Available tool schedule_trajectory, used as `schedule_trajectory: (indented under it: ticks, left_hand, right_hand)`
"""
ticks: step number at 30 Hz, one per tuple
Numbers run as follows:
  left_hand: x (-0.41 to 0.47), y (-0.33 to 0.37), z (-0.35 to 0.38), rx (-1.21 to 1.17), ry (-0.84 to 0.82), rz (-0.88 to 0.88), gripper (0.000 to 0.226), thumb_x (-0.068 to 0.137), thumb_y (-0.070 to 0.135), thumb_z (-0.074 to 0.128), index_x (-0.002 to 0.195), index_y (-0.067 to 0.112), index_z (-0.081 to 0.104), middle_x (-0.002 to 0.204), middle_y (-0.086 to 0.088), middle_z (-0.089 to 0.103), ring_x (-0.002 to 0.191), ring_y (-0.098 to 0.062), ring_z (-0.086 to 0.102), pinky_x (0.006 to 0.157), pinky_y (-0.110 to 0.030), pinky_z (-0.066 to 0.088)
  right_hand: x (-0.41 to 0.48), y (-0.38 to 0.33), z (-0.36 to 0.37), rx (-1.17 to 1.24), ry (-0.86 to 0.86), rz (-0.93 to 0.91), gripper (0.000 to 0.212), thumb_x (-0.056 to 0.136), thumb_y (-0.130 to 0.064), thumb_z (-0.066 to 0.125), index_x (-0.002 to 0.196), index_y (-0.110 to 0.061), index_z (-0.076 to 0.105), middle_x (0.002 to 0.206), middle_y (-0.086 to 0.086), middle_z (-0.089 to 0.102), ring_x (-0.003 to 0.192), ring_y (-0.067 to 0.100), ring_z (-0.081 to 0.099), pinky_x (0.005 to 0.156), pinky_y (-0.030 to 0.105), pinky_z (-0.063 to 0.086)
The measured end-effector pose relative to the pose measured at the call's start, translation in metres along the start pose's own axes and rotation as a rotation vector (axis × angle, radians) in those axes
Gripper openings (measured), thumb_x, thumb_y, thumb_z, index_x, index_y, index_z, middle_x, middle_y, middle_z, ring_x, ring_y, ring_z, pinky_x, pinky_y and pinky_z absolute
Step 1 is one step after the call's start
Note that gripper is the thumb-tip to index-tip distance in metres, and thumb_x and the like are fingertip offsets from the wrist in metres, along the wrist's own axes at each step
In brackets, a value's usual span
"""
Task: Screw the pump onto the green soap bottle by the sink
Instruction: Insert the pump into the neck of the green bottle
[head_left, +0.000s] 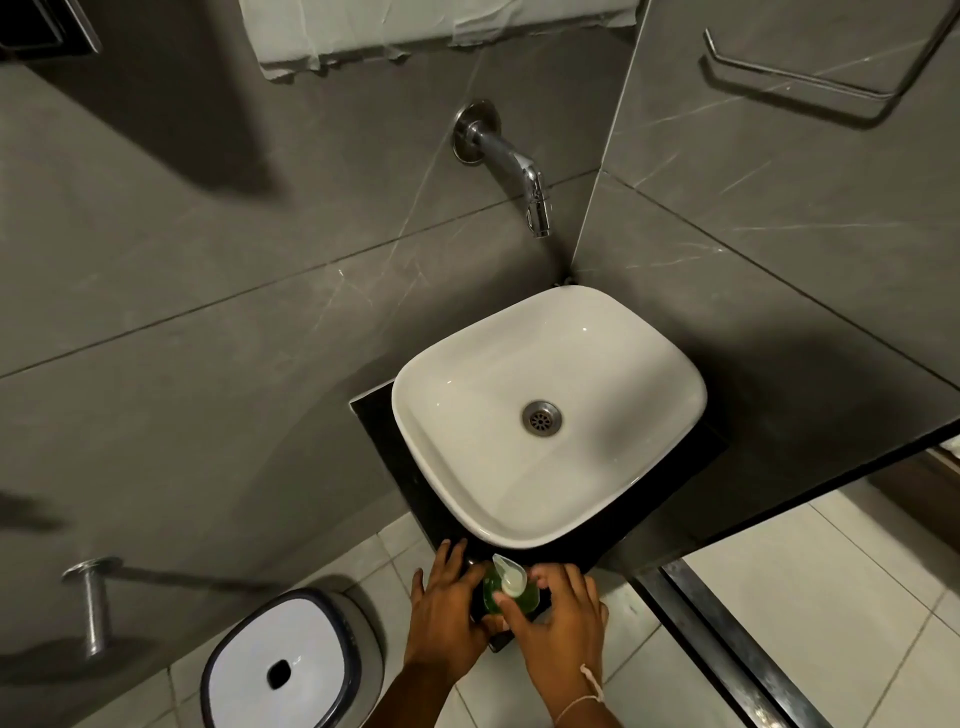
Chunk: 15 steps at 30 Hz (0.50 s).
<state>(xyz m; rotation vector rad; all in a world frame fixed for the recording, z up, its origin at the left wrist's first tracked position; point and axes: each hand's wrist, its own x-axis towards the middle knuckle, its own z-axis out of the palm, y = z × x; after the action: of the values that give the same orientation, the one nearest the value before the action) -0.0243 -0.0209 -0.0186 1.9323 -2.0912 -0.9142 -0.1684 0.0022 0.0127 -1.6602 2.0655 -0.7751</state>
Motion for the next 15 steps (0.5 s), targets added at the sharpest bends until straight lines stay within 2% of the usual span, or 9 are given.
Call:
schedule_trajectory:
  ticks: [3,4,8,11,13,15]
  left_hand:
    - [0.0,0.0,0.0,-0.011,0.001,0.002,0.067,0.075,0.048,0.067,0.135,0.041,0.039,0.16,0.006,0.015,0.147,-0.018,-0.002,0.117,-0.057,0.011]
    - [0.0,0.0,0.0,-0.019,-0.001,0.0,0.068,0.074,0.05,0.068,0.135,0.041,0.039,0.16,0.006,0.015,0.147,-0.018,-0.001,0.117,-0.056,0.01]
    - [0.0,0.0,0.0,-0.018,0.0,-0.009,0.071,0.073,0.054,0.069,0.136,0.041,0.038,0.16,0.005,0.015,0.147,-0.018,-0.002,0.118,-0.055,0.007]
    - [0.0,-0.001,0.001,-0.006,0.005,-0.002,0.071,0.075,0.05,0.069,0.137,0.041,0.037,0.16,0.006,0.016,0.147,-0.017,-0.002,0.118,-0.056,0.008]
    - [0.0,0.0,0.001,0.007,0.005,-0.001,0.067,0.076,0.046,0.068,0.135,0.041,0.038,0.16,0.006,0.016,0.147,-0.018,-0.002,0.117,-0.057,0.011]
    - [0.0,0.0,0.001,0.01,0.003,0.0,0.063,0.076,0.042,0.068,0.133,0.041,0.041,0.159,0.006,0.017,0.147,-0.018,-0.001,0.117,-0.058,0.011]
  right_hand:
    - [0.001,0.0,-0.003,0.023,-0.026,-0.045,0.053,0.064,-0.067,0.062,0.111,-0.043,0.059,0.098,-0.017,0.055,0.095,0.01,0.049,0.076,0.035,0.04]
    - [0.001,0.001,-0.004,0.027,-0.026,-0.076,0.051,0.067,-0.066,0.061,0.112,-0.043,0.061,0.1,-0.017,0.056,0.096,0.011,0.05,0.077,0.034,0.04]
    - [0.005,0.002,-0.003,0.071,0.011,-0.09,0.037,0.064,-0.061,0.065,0.09,-0.035,0.068,0.086,-0.017,0.059,0.087,0.016,0.054,0.072,0.031,0.04]
    - [0.006,0.0,0.004,0.13,0.03,-0.018,0.04,0.057,-0.065,0.071,0.068,-0.03,0.054,0.073,-0.018,0.053,0.079,0.014,0.049,0.066,0.034,0.041]
    - [0.005,-0.004,0.008,0.144,0.026,0.028,0.047,0.054,-0.065,0.073,0.065,-0.031,0.042,0.07,-0.014,0.049,0.076,0.016,0.046,0.066,0.036,0.041]
    - [0.005,-0.006,0.01,0.134,0.017,0.072,0.05,0.05,-0.068,0.072,0.068,-0.033,0.041,0.073,-0.013,0.049,0.079,0.016,0.046,0.068,0.036,0.04]
